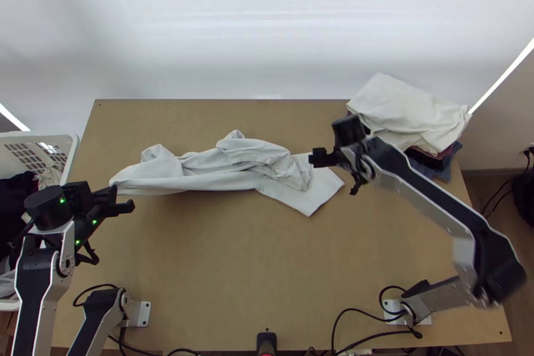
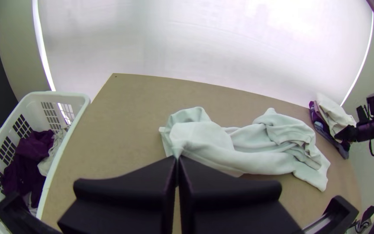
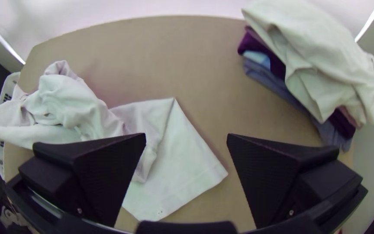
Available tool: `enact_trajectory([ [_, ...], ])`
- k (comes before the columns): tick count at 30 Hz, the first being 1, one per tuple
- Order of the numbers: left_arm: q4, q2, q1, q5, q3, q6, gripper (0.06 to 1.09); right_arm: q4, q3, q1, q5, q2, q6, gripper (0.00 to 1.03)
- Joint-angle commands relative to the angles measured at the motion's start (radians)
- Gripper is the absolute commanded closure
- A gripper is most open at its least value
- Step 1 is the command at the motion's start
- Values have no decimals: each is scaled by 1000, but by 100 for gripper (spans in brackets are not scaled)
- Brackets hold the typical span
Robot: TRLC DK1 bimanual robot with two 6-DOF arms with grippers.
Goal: Fold the t-shirt
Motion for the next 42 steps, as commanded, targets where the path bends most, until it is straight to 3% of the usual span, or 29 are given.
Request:
enact_trajectory([
  [1, -18, 9, 7, -13, 36, 11, 105, -120, 88, -21, -48, 103, 124, 13],
  [6, -44, 11, 13, -18, 58, 14, 105, -125, 94, -84, -292, 141, 227, 35],
  [7, -47, 11, 16, -18, 59, 15, 105, -125, 95, -98, -347, 149, 247, 35],
  [10, -56, 11, 28, -20, 64, 28, 105, -119, 105, -105, -396, 167, 274, 35],
  [30, -79, 12, 37, -35, 87, 29, 105, -103, 206, -44, -444, 316, 336, 36],
  [32, -79, 12, 37, -33, 90, 29, 105, -94, 204, -35, -444, 325, 340, 45],
  [39, -79, 18, 37, -35, 101, 29, 105, -74, 207, -18, -445, 345, 342, 45],
  [42, -79, 24, 37, -35, 107, 31, 105, -57, 207, -18, -445, 359, 342, 59],
])
